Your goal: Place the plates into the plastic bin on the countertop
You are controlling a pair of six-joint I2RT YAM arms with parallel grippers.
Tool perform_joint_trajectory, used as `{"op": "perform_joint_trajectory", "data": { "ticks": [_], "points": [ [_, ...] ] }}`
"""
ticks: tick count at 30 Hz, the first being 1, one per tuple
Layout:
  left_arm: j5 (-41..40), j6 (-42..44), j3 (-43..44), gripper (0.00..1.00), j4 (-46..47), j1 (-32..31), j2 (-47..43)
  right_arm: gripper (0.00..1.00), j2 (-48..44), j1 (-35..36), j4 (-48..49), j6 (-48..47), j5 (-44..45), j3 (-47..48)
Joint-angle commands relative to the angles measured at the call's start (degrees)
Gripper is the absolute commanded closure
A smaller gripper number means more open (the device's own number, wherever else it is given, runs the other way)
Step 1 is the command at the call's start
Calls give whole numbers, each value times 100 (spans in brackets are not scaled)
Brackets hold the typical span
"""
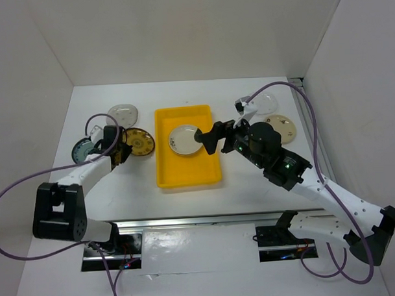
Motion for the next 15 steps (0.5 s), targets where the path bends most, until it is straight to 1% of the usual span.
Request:
{"op": "perform_joint_trajectory", "data": {
  "ticks": [1,3,4,5,7,9,10,11,12,14,15],
  "points": [
    [-1262,-168,519,100,-954,-370,-790,0,-180,-22,-114,-58,185,-120],
    [-1561,-99,739,100,-1139,-512,-1143,0,-180,-22,-114,-58,185,-234],
    [-1667,-29,792,100,-1140,-704,-1318,0,-180,-22,-114,3,237,-234],
    [-1746,24,853,100,-1201,-793,-1651,0,-250,-22,-166,3,307,-295],
    [-1625,348,906,100,-1202,-943,-1873,0,-311,-75,-219,3,377,-296],
    [-1196,639,1134,100,-1026,-1074,-1866,0,-364,-75,-281,56,544,-296],
    [-645,779,1196,100,-930,-1075,-1778,0,-365,-75,-437,117,641,-296],
    [-335,1007,1284,100,-755,-1153,-1647,0,-365,-75,-517,222,903,-296],
    [225,1105,1458,100,-649,-1241,-1315,0,-426,-75,-605,310,1079,-296],
    [694,1324,1565,100,-368,-1356,-962,0,-488,-128,-895,583,1509,-296],
    [879,1378,1627,100,-140,-1470,-786,0,-636,-128,-957,636,1590,-296]
  ]
}}
